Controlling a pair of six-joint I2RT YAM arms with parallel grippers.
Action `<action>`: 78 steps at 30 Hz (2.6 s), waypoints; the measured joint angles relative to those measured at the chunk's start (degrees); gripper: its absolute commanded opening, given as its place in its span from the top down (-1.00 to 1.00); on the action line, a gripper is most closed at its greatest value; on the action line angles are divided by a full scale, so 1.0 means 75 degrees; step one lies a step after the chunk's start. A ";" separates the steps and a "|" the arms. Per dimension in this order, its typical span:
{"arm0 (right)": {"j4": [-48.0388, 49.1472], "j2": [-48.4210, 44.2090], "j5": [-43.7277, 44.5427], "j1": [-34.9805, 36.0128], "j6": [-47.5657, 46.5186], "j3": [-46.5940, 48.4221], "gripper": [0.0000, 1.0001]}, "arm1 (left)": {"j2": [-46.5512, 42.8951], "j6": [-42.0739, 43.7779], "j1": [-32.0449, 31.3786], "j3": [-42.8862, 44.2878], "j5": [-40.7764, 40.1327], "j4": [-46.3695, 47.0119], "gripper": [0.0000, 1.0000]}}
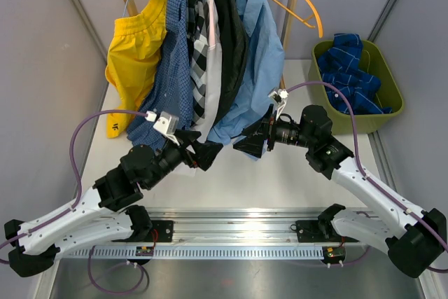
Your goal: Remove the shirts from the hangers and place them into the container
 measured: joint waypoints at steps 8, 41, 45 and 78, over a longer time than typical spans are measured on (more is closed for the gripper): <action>0.0154 0.0149 -0.0184 0.0009 0.0047 0.0087 -0.99 | -0.0003 -0.0044 0.0000 0.0000 0.0041 -0.0015 -0.98; -0.2838 0.3926 0.8591 0.0047 -0.6006 0.7536 -0.99 | -0.1845 -0.0402 0.0000 -0.0880 -0.0122 -0.0481 -0.98; -0.2850 0.4485 0.8883 0.0017 -0.6406 0.8221 -0.99 | -0.1964 -0.0408 0.0000 -0.0880 -0.0163 -0.0495 -0.98; -0.5298 0.5782 0.6009 -0.1271 -0.4826 1.0515 1.00 | -0.2465 -0.0495 0.0000 -0.1105 -0.0379 -0.0918 -0.98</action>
